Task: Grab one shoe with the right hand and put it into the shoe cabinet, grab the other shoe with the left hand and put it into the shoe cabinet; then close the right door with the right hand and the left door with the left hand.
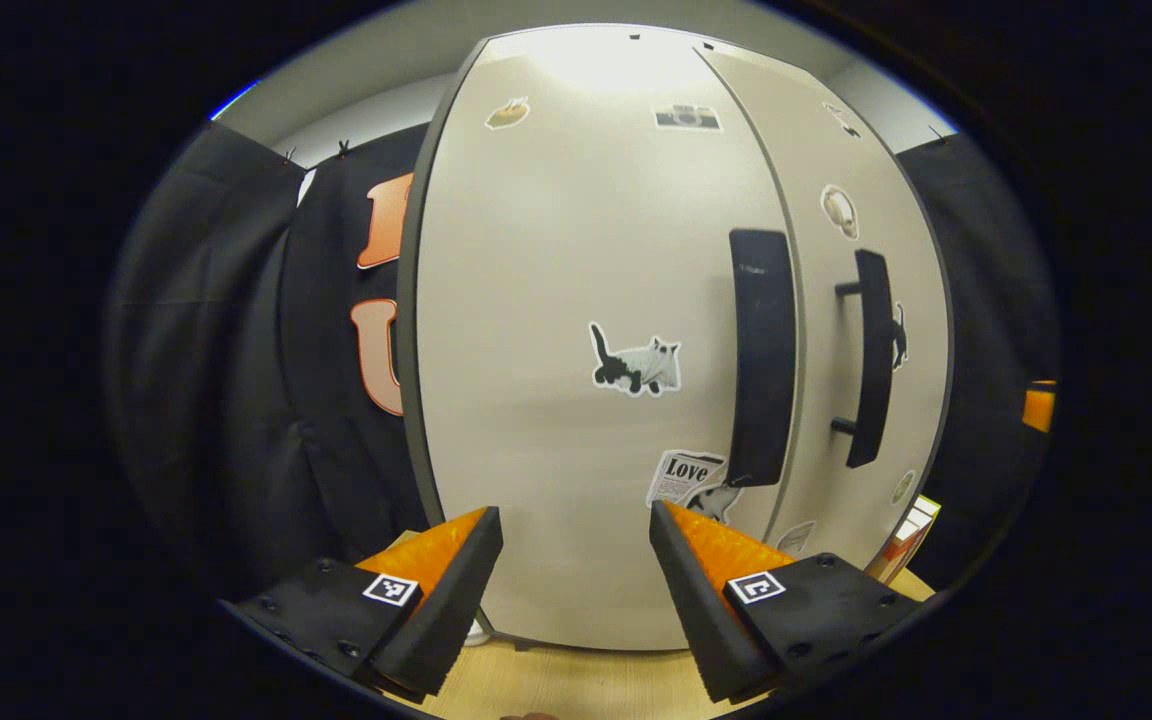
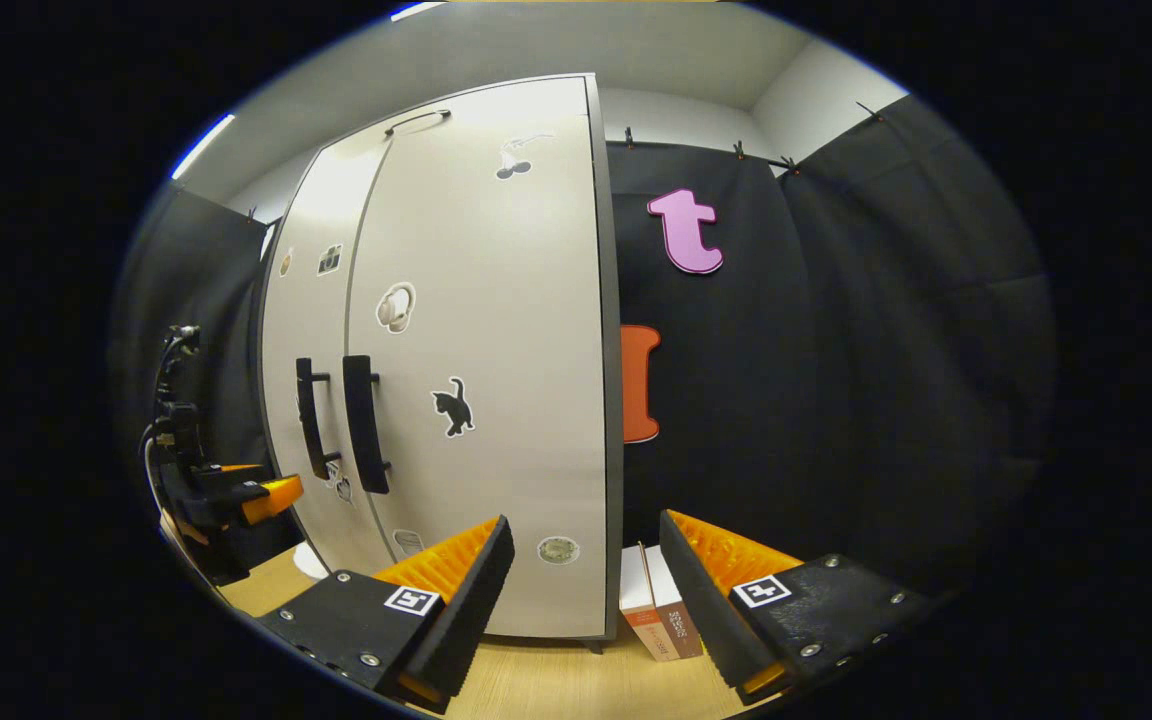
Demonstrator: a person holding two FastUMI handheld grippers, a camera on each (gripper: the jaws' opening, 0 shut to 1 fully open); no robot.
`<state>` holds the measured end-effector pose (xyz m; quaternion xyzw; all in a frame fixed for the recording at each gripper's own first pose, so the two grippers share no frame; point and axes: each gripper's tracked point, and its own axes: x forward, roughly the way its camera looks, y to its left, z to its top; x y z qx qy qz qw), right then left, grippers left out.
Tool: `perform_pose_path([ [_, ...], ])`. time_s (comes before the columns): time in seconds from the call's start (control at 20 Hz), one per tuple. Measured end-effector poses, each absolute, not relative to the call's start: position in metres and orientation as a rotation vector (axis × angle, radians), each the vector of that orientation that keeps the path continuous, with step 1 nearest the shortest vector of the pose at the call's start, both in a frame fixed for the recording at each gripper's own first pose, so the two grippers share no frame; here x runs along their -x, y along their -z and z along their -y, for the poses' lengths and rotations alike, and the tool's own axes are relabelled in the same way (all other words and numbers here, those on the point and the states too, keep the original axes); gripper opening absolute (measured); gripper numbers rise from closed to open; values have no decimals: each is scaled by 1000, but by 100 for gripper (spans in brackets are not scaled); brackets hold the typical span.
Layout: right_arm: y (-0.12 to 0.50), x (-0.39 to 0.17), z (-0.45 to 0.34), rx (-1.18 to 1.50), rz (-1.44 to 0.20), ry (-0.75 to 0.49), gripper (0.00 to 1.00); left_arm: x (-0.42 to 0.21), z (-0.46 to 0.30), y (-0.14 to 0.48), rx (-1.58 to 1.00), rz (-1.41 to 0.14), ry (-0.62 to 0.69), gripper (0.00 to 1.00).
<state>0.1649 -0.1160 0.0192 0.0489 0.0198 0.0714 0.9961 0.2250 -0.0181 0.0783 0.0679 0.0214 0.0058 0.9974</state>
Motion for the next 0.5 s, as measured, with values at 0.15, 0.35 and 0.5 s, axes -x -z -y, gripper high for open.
perform_pose_path([
  [0.15, -26, -160, 113, -95, -32, -151, 91, -194, 8, -99, -102, -42, -26, 96],
  [0.35, -38, -153, 111, -101, -13, -154, 91, -155, -8, -124, -43, -37, -41, 96],
  [0.5, -46, -148, 107, -99, -2, -156, 91, -129, -24, -144, -22, -8, -52, 97],
])
